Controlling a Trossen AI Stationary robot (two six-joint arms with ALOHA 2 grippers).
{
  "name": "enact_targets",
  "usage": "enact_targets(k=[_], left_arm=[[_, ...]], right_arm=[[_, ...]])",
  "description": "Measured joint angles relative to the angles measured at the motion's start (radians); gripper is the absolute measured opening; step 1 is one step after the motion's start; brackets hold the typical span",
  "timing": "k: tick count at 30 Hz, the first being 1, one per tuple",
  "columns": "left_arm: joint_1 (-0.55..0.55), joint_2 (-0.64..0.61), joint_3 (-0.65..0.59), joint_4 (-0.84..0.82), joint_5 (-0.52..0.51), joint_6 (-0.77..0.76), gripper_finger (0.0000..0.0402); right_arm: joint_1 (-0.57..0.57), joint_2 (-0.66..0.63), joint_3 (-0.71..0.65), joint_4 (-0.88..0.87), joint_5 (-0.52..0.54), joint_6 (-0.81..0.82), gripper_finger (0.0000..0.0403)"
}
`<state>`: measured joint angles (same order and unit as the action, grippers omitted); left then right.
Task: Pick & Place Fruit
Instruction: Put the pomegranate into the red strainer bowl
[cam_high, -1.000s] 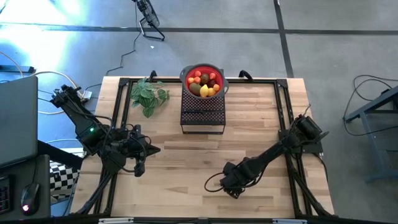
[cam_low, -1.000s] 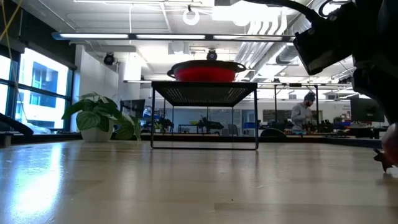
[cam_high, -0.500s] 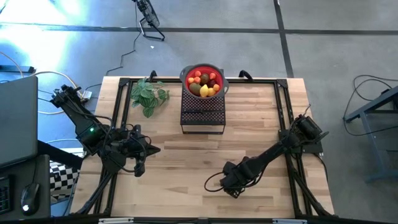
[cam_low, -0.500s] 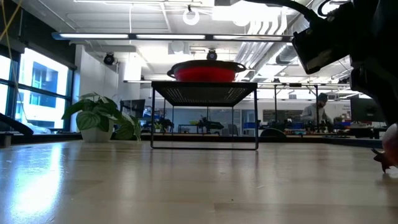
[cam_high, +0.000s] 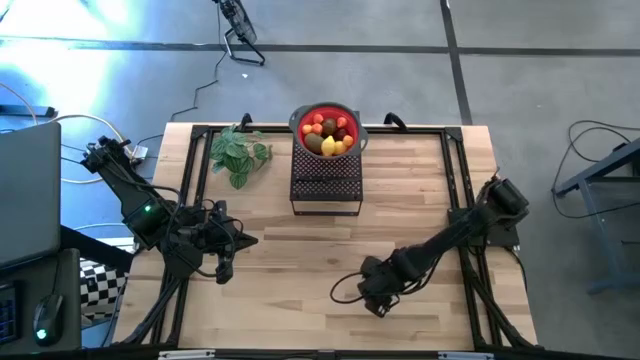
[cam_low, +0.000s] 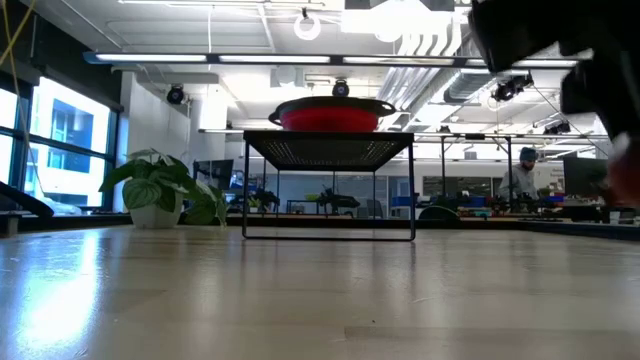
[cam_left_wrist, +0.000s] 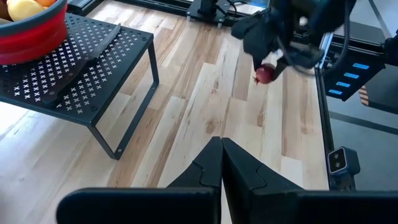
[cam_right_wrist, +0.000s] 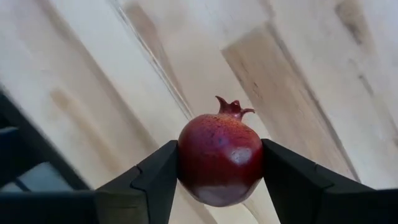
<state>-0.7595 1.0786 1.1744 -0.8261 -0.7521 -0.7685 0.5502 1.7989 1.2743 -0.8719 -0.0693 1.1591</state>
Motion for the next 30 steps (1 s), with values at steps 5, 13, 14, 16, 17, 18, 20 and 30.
enact_targets(k=[5, 13, 14, 16, 17, 18, 20, 30], left_arm=[[0.0, 0.0, 0.0, -0.005, 0.0, 0.0, 0.0], [0.0, 0.0, 0.0, -0.008, -0.001, 0.003, 0.0], [0.0, 0.0, 0.0, -0.008, -0.004, 0.004, 0.0], [0.0, 0.0, 0.0, -0.008, -0.021, 0.004, 0.0], [0.0, 0.0, 0.0, -0.008, -0.03, 0.004, 0.0], [0.0, 0.0, 0.0, -0.009, -0.044, 0.005, 0.0], [0.0, 0.0, 0.0, -0.01, -0.069, 0.004, 0.0], [0.0, 0.0, 0.0, -0.012, -0.187, 0.004, 0.0]], right_arm=[[-0.028, -0.118, 0.0, 0.006, 0.075, 0.023, 0.0202], [-0.095, -0.341, 0.0, 0.053, 0.289, 0.004, 0.0201], [-0.105, -0.368, 0.0, 0.064, 0.316, -0.012, 0.0201], [-0.127, -0.419, 0.0, 0.082, 0.368, -0.046, 0.0201], [-0.14, -0.443, 0.0, 0.095, 0.39, -0.068, 0.0201], [-0.153, -0.465, 0.0, 0.116, 0.405, -0.091, 0.0201], [-0.184, -0.504, 0.0, 0.151, 0.425, -0.144, 0.0201], [-0.351, -0.576, 0.001, 0.421, 0.519, -0.497, 0.0201]])
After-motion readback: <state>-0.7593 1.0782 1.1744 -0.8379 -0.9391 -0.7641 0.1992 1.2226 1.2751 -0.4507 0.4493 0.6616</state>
